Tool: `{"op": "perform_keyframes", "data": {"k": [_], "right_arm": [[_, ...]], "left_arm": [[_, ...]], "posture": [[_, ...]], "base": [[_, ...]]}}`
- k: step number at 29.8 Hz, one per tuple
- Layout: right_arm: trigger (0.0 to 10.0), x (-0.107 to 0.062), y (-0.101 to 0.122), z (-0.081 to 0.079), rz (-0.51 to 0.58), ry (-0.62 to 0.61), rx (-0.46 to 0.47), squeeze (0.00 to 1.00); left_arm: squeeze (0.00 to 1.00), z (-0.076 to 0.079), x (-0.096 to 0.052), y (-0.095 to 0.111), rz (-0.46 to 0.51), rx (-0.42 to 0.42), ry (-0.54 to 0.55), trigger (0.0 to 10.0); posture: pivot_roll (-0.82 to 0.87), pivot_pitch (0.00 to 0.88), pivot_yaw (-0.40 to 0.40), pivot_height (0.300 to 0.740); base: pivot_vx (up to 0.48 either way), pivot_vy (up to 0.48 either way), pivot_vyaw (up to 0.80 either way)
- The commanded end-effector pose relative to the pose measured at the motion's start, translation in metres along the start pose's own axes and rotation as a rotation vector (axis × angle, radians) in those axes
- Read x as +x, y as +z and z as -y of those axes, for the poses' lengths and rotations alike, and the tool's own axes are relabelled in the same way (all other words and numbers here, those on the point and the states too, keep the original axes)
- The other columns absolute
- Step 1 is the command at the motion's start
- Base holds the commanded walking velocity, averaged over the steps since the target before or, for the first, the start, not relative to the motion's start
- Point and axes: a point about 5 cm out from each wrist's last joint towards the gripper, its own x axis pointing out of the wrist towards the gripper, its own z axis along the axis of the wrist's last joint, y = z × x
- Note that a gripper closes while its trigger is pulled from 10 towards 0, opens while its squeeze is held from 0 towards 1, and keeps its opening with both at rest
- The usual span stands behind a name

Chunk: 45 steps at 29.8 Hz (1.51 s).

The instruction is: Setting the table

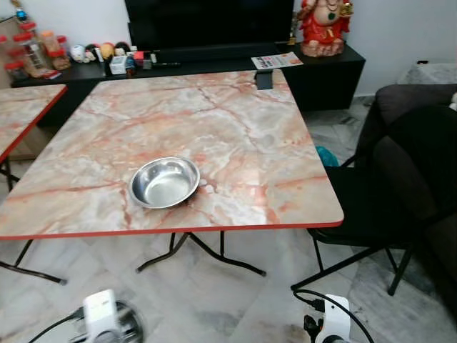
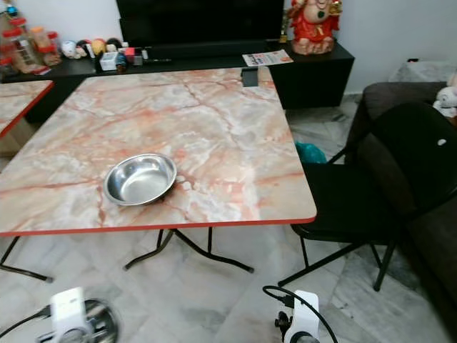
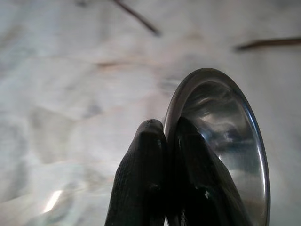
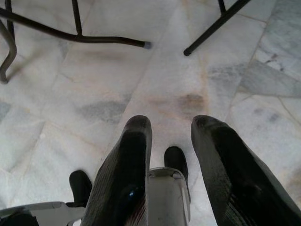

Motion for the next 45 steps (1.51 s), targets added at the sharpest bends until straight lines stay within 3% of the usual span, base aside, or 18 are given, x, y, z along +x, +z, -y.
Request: {"op": "perform_keyframes", "data": {"k": [1, 9, 10, 14, 16, 17, 20, 23, 24, 25, 28, 29, 30, 34, 37, 39, 41, 45], "right_arm": [[10.0, 0.001, 0.001, -0.008, -0.008, 0.028, -0.018, 0.0], [10.0, 0.002, 0.002, -0.009, -0.011, 0.036, -0.033, 0.0], [10.0, 0.002, 0.003, -0.008, -0.01, 0.036, -0.037, 0.0], [10.0, 0.002, 0.005, -0.009, -0.009, 0.039, -0.043, 0.0], [10.0, 0.003, 0.005, -0.009, -0.009, 0.04, -0.044, 0.0], [10.0, 0.003, 0.007, -0.012, -0.005, 0.046, -0.043, 0.0], [10.0, 0.003, 0.007, -0.013, -0.003, 0.05, -0.041, 0.0], [10.0, 0.004, 0.008, -0.014, -0.002, 0.052, -0.039, 0.0], [10.0, 0.003, 0.007, -0.014, -0.003, 0.052, -0.039, 0.0], [10.0, 0.003, 0.006, -0.014, -0.006, 0.051, -0.04, 0.0], [10.0, 0.003, 0.006, -0.014, -0.007, 0.048, -0.037, 0.0], [10.0, 0.003, 0.006, -0.013, -0.006, 0.045, -0.03, 0.0], [10.0, 0.003, 0.006, -0.013, -0.006, 0.045, -0.03, 0.0], [10.0, 0.003, 0.006, -0.012, 0.0, 0.035, -0.014, 0.0], [10.0, 0.003, 0.006, -0.011, 0.001, 0.033, -0.011, 0.0], [10.0, 0.003, 0.005, -0.011, 0.0, 0.031, -0.01, 0.0], [10.0, 0.002, 0.005, -0.01, 0.002, 0.023, 0.001, 0.0], [10.0, 0.002, 0.004, -0.009, 0.004, 0.019, 0.009, 0.0]], "left_arm": [[0.0, -0.014, 0.005, 0.012, 0.074, -0.014, 0.106, 10.0], [0.0, -0.042, 0.009, 0.056, 0.312, -0.013, 0.343, 10.0], [0.0, -0.053, 0.008, 0.079, 0.423, -0.026, 0.431, 10.0], [0.0, -0.07, 0.002, 0.124, 0.587, -0.074, 0.567, 10.0], [0.0, -0.071, 0.0, 0.133, 0.616, -0.072, 0.584, 10.0], [0.0, -0.076, -0.01, 0.167, 0.762, -0.063, 0.625, 10.0], [0.0, -0.078, -0.02, 0.189, 0.866, -0.06, 0.644, 10.0], [0.0, -0.066, -0.037, 0.232, 1.02, -0.141, 0.513, 10.0], [0.0, -0.052, -0.042, 0.245, 1.047, -0.178, 0.391, 10.0], [0.0, -0.025, -0.049, 0.261, 1.06, -0.238, 0.146, 10.0], [0.0, 0.014, -0.06, 0.271, 1.025, -0.286, -0.15, 10.0], [0.0, 0.041, -0.069, 0.272, 0.966, -0.328, -0.339, 10.0], [0.0, 0.041, -0.069, 0.272, 0.966, -0.328, -0.339, 10.0], [0.0, 0.085, -0.082, 0.263, 0.809, -0.397, -0.588, 10.0], [0.0, 0.09, -0.083, 0.263, 0.8, -0.404, -0.616, 10.0], [0.0, 0.104, -0.089, 0.262, 0.748, -0.451, -0.679, 10.0], [0.0, 0.135, -0.109, 0.264, 0.617, -0.583, -0.83, 10.0], [0.0, 0.143, -0.113, 0.265, 0.535, -0.65, -0.862, 10.0]], "posture": [[-0.15, 0.0, 0.041, 0.74], [-0.13, 0.0, 0.032, 0.74], [-0.13, 0.0, 0.032, 0.74], [-0.11, 0.0, 0.027, 0.74], [-0.11, 0.0, 0.027, 0.74], [-0.11, 0.0, 0.027, 0.74], [-0.11, 0.0, 0.027, 0.74], [-0.12, 0.0, 0.028, 0.74], [-0.12, 0.0, 0.028, 0.74], [-0.12, 0.0, 0.028, 0.74], [-0.13, 0.0, 0.035, 0.74], [-0.14, 0.0, 0.043, 0.74], [-0.14, 0.0, 0.043, 0.74], [-0.16, 0.0, 0.051, 0.74], [-0.16, 0.0, 0.051, 0.74], [-0.16, 0.0, 0.055, 0.74], [-0.18, 0.0, 0.069, 0.74], [-0.19, 0.0, 0.071, 0.74]], "base": [[0.0, 0.0, 0.0], [0.0, 0.0, 0.0], [0.0, 0.0, 0.0], [0.0, 0.0, 0.0], [0.0, 0.0, 0.0], [0.0, 0.0, 0.0], [0.0, 0.0, 0.0], [0.0, 0.0, 0.0], [0.0, 0.0, 0.0], [0.0, 0.0, 0.0], [0.0, 0.0, 0.0], [0.0, 0.0, 0.0], [0.0, 0.0, 0.0], [0.0, 0.0, 0.0], [0.0, 0.0, 0.0], [0.0, 0.0, 0.0], [0.0, 0.0, 0.0], [0.0, 0.0, 0.0]]}}
